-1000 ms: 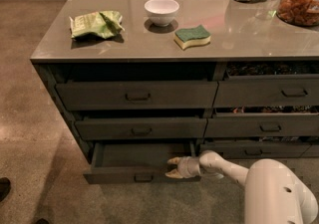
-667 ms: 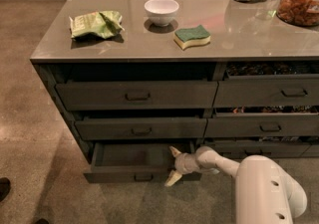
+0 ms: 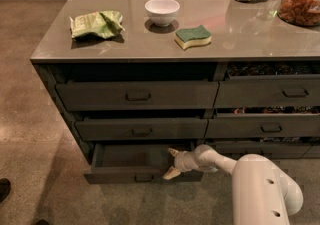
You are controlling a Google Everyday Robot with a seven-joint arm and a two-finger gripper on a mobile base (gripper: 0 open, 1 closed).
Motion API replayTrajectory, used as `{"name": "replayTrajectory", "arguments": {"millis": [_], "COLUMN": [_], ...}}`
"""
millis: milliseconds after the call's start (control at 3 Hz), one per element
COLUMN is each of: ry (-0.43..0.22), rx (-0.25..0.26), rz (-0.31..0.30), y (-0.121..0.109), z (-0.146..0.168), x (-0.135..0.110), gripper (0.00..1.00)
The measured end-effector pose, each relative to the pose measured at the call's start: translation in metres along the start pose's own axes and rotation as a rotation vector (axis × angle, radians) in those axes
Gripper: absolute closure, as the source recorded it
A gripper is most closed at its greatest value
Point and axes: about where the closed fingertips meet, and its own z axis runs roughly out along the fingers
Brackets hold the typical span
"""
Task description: Close bottom drawer
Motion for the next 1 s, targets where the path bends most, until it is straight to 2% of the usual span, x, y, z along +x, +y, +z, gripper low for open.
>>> {"name": "replayTrajectory", "arguments": {"millis": [667,1000], "ry": [0.004,-0.014], "rx": [0.043,0.101], "rz": [0.000,-0.017], "y": [-0.016,-0.025], "z": [-0.001,-0.017], "x": [-0.003,-0.012], "gripper": [0.65,0.88]}}
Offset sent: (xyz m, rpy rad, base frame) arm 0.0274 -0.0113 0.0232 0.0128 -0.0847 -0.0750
